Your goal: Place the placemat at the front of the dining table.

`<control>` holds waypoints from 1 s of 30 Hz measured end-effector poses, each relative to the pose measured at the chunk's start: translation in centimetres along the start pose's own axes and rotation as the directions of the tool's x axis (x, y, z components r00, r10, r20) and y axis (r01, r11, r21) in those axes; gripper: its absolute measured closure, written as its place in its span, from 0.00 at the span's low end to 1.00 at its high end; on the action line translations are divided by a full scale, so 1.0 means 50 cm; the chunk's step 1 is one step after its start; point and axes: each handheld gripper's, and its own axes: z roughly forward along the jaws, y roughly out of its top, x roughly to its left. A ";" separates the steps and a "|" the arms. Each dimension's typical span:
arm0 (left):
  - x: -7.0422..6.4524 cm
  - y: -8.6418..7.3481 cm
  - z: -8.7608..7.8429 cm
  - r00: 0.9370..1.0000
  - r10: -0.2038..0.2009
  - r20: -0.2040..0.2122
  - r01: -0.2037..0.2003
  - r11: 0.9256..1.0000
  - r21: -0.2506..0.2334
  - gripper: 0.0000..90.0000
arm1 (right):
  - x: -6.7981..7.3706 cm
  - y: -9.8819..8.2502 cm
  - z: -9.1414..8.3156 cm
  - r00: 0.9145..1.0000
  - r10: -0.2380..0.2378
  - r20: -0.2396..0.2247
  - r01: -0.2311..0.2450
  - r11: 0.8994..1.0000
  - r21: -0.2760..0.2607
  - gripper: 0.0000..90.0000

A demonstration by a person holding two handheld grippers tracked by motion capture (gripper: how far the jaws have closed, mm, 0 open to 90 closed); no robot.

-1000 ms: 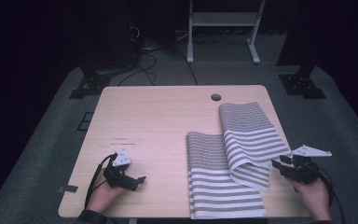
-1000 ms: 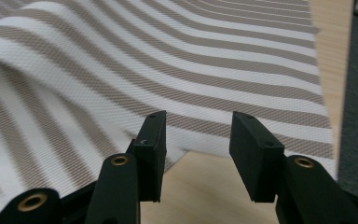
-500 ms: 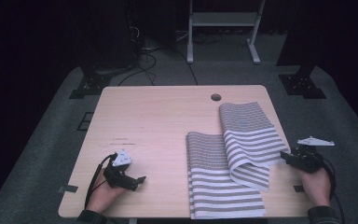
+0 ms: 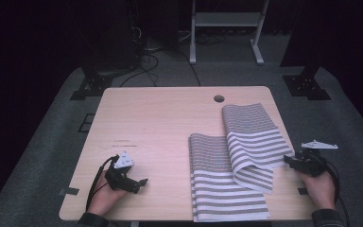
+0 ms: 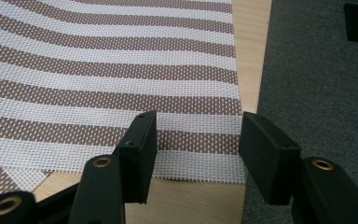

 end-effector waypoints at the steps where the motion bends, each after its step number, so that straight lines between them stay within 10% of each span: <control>1: 0.000 0.000 0.000 1.000 0.000 0.000 0.000 1.000 0.001 0.00 | 0.001 0.000 0.000 1.000 0.002 0.001 -0.002 1.000 0.001 0.55; 7: 0.000 0.000 0.000 1.000 0.001 0.000 -0.001 1.000 0.002 0.00 | 0.029 0.001 -0.003 0.998 -0.058 -0.015 0.058 0.998 0.000 0.89; 15: 0.000 0.000 0.000 1.000 0.000 0.000 0.000 1.000 0.000 0.00 | 0.006 0.000 -0.001 1.000 -0.015 0.027 0.015 1.000 0.000 0.48; 24: 0.000 0.000 0.000 1.000 0.001 0.000 -0.001 1.000 0.001 0.00 | 0.000 -0.005 0.000 1.000 0.025 0.007 -0.025 1.000 -0.009 0.48; 30: 0.000 0.000 0.000 1.000 0.000 0.000 0.000 1.000 0.000 0.00 | 0.009 -0.005 -0.003 1.000 0.007 -0.017 -0.008 1.000 -0.010 0.66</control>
